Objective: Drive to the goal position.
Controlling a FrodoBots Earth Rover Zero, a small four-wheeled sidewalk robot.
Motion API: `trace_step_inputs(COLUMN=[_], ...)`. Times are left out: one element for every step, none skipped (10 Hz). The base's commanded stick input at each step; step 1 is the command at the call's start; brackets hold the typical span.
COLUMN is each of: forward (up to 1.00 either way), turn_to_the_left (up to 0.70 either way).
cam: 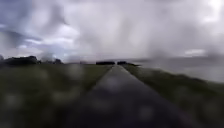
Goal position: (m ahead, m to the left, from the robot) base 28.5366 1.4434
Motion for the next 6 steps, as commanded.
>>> trace_step_inputs(forward=[0.7, 0.7, 0.7, 0.7, 0.7, 0.7], turn_to_the_left=[0.0, 0.0, 0.0, 0.0, 0.0, 0.0])
